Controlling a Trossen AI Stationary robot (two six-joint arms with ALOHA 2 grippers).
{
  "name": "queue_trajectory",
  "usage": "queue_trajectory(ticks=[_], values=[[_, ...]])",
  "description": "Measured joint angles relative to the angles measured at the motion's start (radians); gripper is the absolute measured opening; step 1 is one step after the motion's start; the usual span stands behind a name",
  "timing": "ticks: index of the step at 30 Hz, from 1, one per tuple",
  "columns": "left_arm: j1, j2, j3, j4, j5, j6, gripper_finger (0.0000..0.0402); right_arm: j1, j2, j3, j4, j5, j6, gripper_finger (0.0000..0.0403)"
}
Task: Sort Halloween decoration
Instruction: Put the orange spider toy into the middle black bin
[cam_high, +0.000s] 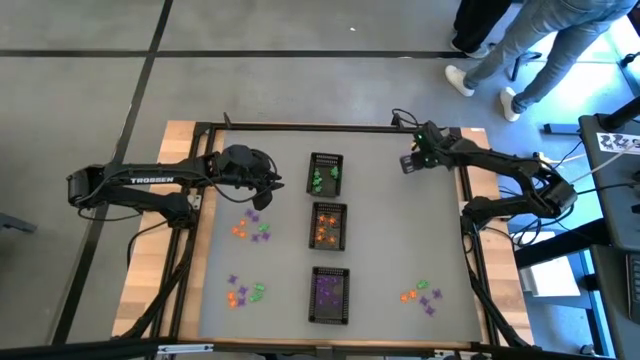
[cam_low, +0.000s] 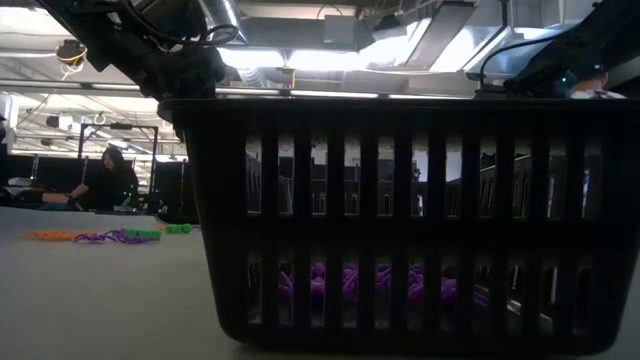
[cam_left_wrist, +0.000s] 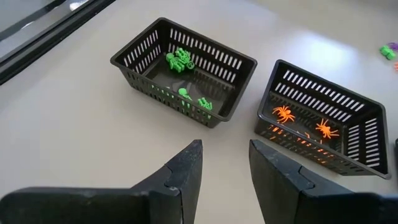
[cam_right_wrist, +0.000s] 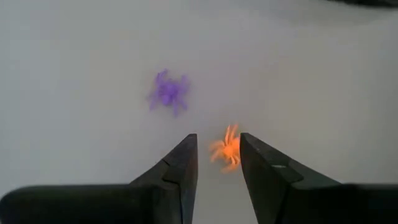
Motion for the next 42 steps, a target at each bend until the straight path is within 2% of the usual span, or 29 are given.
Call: queue_trajectory(ticks=[7, 11, 17, 23, 26, 29, 34, 38, 42], values=[[0.0, 0.0, 0.0, 0.002, 0.0, 0.0, 0.0124, -0.001, 0.008, 0.013, -0.095, 0.033, 0.069, 0.0117], [0.0, 0.0, 0.0, 0.019, 0.0, 0.0, 0.0124, 0.0, 0.07, 0.013, -0.073, 0.023, 0.078, 0.0117], [0.0, 0.0, 0.0, 0.039, 0.0, 0.0, 0.0124, 0.042, 0.189, 0.056, -0.085, 0.093, 0.099, 0.0117], [0.0, 0.0, 0.0, 0.045, 0.0, 0.0, 0.0124, 0.054, 0.252, 0.095, -0.109, 0.119, 0.097, 0.0117], [0.0, 0.0, 0.0, 0.045, 0.001, 0.0, 0.0124, 0.052, 0.257, 0.101, -0.105, 0.093, 0.058, 0.0114], [0.0, 0.0, 0.0, 0.045, 0.003, 0.0, 0.0124, 0.051, 0.257, 0.102, -0.087, 0.053, 0.02, 0.0088], [0.0, 0.0, 0.0, 0.044, 0.01, 0.0, 0.0124, 0.053, 0.256, 0.102, -0.069, 0.035, -0.038, 0.0011], [0.0, 0.0, 0.0, 0.04, 0.011, -0.004, 0.0124, 0.053, 0.256, 0.108, -0.063, 0.031, -0.06, 0.0016], [0.0, 0.0, 0.0, 0.032, 0.011, -0.005, 0.0124, 0.095, 0.235, 0.122, -0.072, 0.014, -0.078, 0.0003]])
